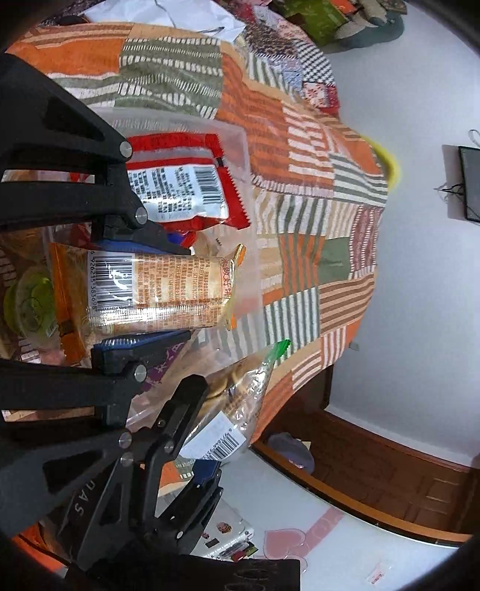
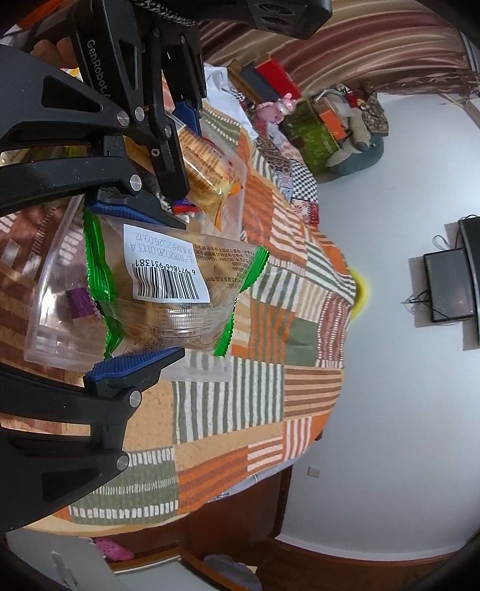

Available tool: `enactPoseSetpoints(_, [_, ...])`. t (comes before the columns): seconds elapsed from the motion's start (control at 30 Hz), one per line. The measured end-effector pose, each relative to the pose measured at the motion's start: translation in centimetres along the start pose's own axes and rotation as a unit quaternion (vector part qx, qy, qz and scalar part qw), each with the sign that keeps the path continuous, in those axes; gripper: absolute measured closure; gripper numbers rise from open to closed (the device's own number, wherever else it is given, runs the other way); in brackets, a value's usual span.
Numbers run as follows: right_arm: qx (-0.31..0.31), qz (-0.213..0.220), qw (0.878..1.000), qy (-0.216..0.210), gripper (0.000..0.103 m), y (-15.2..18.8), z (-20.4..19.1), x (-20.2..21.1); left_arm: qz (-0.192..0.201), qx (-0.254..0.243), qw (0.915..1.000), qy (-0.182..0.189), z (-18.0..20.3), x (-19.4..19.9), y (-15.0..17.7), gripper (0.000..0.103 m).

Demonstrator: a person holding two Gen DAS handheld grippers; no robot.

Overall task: Organize snacks
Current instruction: 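Lower the bread pack into the box with left tool while right lowers the cookie bag in, then open both tools and withdraw them from the clear box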

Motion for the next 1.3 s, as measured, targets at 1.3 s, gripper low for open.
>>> enactPoseSetpoints(1.3, [0.035,0.045,0.998,-0.018,0.037,2.1,-4.2,9.6,0.062,-0.031,0.9962,-0.051,-1.1,13.4,5.6,0.047])
Point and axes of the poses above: each gripper's, at about its wrist camera, not at the fingertips, and x roughly against the way its jaws point, z to its right, y to its underside, the point moved 6 cm from there along -x, roughly the way its jaws point, and after that the axes turned 3 degrees about -x, right-handed, at the moved point
